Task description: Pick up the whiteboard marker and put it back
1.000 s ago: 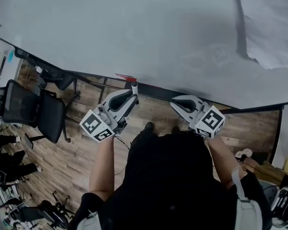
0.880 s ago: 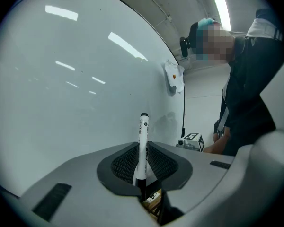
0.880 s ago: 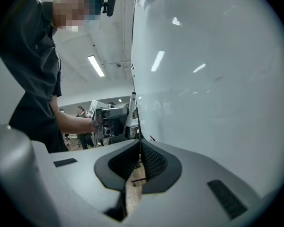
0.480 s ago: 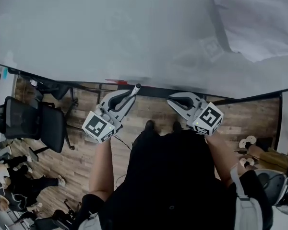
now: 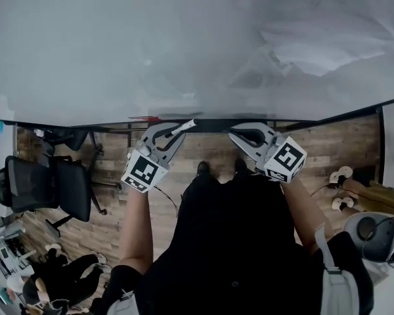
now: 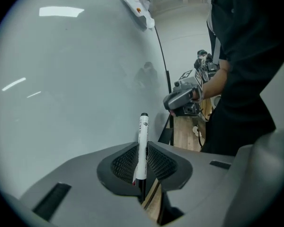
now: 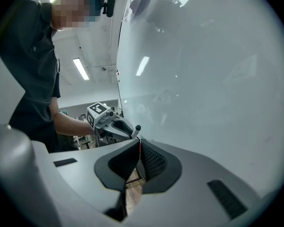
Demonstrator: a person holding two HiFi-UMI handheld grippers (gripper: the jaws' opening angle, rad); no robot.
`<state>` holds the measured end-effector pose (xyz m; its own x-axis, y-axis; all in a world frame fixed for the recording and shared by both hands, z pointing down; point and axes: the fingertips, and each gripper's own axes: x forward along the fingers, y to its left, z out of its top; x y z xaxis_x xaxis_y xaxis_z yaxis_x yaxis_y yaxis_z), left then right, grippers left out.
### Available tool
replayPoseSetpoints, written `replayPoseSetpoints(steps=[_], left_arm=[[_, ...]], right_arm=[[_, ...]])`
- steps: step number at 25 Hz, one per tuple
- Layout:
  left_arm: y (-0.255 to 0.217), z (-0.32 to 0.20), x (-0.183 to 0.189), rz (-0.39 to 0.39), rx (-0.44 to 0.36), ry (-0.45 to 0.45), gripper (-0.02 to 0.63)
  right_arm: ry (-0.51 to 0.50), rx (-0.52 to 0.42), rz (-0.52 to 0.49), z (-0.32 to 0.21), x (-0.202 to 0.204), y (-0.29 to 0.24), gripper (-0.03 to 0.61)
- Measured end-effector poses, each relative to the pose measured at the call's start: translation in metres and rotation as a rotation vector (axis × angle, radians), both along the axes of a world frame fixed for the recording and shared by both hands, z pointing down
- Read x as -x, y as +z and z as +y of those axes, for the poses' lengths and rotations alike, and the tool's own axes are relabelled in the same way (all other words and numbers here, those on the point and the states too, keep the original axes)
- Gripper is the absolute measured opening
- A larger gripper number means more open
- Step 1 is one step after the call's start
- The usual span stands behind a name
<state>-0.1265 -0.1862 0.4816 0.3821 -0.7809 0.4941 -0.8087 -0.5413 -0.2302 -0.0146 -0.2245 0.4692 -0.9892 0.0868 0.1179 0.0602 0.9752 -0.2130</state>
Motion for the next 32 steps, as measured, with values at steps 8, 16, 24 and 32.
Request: replayPoseSetpoints(steps=[8,16,24,32], left_arm=[[0.043,0.000,0.005,-0.198,0.119,0.109,0.072],[0.086,-0.005,0.003,-0.261,0.224,0.164,0.072],[0.121,-0.007,-0.012,-0.353,0.304,0.216,0.072],[0.134,-0.006,-0.007,-0.396,0.349,0.240,0.072]], right_arm=[[0.053,-0.011,0.030,0.000,-0.006,-0.001,0.021],[0.099,-0.001,0.049,-0.004,-0.020,0.004,0.021],[0.122,-0.005,0.056,-0.006,-0.041,0.008,0.021],[0.142,0.003,0.063,-0.001,-0.043,0.005,0.021]])
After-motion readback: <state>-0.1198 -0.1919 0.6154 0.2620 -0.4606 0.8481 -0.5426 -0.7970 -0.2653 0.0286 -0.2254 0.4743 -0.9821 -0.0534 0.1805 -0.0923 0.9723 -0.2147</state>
